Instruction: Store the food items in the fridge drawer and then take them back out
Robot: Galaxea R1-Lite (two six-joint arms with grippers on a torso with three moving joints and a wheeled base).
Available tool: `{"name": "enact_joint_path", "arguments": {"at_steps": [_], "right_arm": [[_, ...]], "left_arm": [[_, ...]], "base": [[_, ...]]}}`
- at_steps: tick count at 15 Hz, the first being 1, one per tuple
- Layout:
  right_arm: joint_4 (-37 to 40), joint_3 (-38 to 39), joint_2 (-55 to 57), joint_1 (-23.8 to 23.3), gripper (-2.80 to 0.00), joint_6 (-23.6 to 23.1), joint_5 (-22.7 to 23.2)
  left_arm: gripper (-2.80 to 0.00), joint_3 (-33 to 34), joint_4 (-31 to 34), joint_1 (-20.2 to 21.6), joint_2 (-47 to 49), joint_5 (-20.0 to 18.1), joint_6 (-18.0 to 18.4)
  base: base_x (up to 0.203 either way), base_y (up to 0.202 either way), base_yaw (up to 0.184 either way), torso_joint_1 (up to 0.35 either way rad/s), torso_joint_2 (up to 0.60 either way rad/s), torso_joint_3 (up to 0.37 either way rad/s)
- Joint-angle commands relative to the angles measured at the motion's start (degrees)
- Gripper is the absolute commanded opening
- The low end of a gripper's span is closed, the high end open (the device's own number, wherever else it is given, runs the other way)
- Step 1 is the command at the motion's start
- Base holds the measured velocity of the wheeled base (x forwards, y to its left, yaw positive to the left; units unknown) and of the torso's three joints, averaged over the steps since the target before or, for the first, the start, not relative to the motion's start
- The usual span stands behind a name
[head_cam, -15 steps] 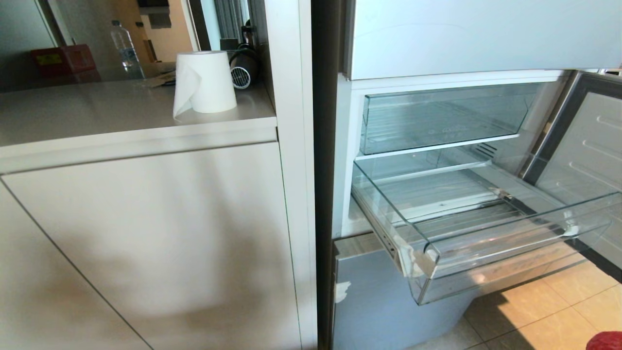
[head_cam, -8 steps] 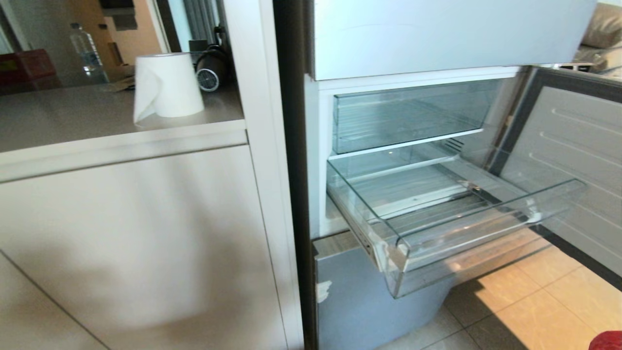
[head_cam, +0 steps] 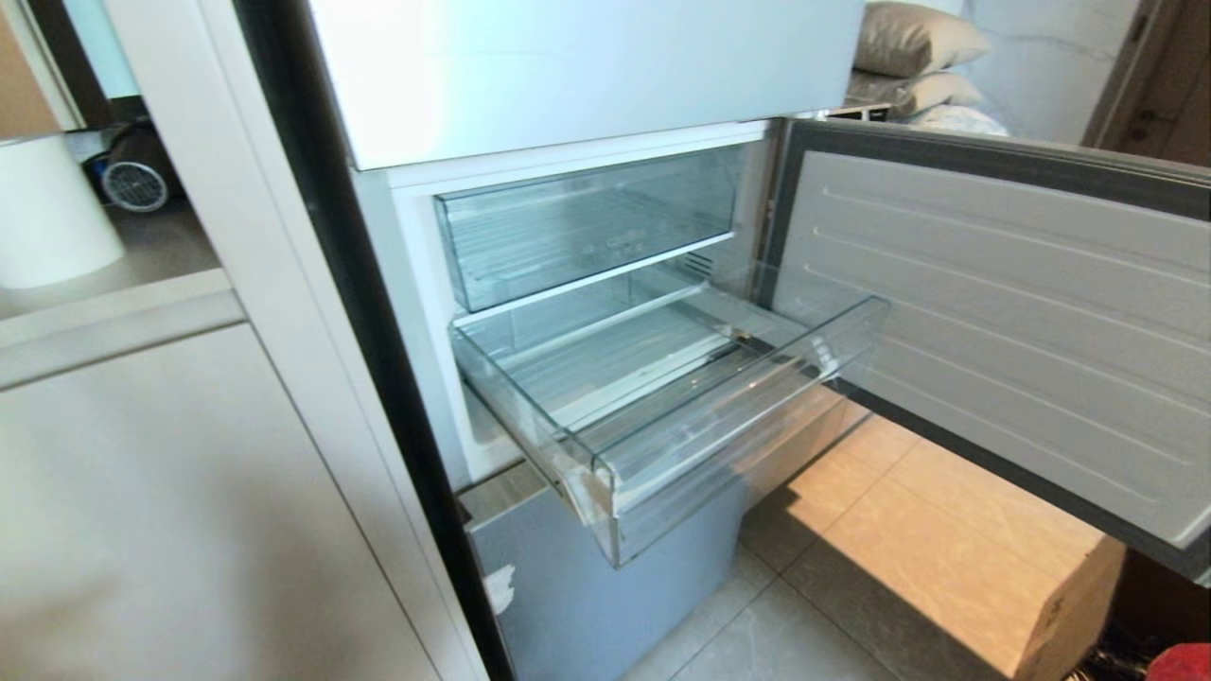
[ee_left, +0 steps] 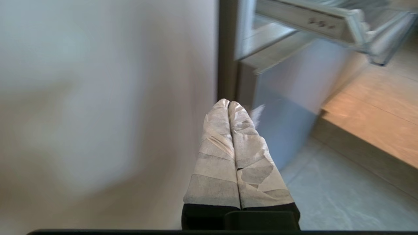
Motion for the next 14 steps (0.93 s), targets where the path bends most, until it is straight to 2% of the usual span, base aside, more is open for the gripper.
{"name": "enact_joint_path", "arguments": {"at_steps": [1, 8, 11, 13, 14], "right_arm": [[0.02, 0.09, 0.1, 0.02, -2.8, -0.08, 0.03], [-0.1, 0.0, 0.1, -0.06, -2.8, -0.54, 0.66], [-0.86, -0.38, 4.92, -0.3, -2.8, -0.51, 0.44], [-2.55, -2.92, 12.34, -1.4, -2.8, 1.87, 0.11], [-3.22, -4.69, 17.98, -3.48, -2.8, 3.89, 0.07]], "left_arm": [[-2.8, -0.02, 0.01, 0.0, 0.01, 0.03, -0.01], [-2.8, -0.02, -0.05, 0.04, 0.01, 0.02, -0.01], [-2.8, 0.0, 0.02, 0.0, 0.01, 0.05, -0.01], [-2.8, 0.02, -0.05, 0.04, 0.01, -0.02, -0.01], [-2.8, 0.02, -0.03, 0.04, 0.01, 0.06, -0.01]], "base": [[0.002, 0.008, -0.177, 0.002, 0.0, 0.002], [-0.001, 0.006, -0.154, 0.0, 0.0, 0.003], [0.0, 0.0, 0.0, 0.0, 0.0, 0.0], [0.0, 0.0, 0.0, 0.0, 0.0, 0.0], [0.0, 0.0, 0.0, 0.0, 0.0, 0.0]]}}
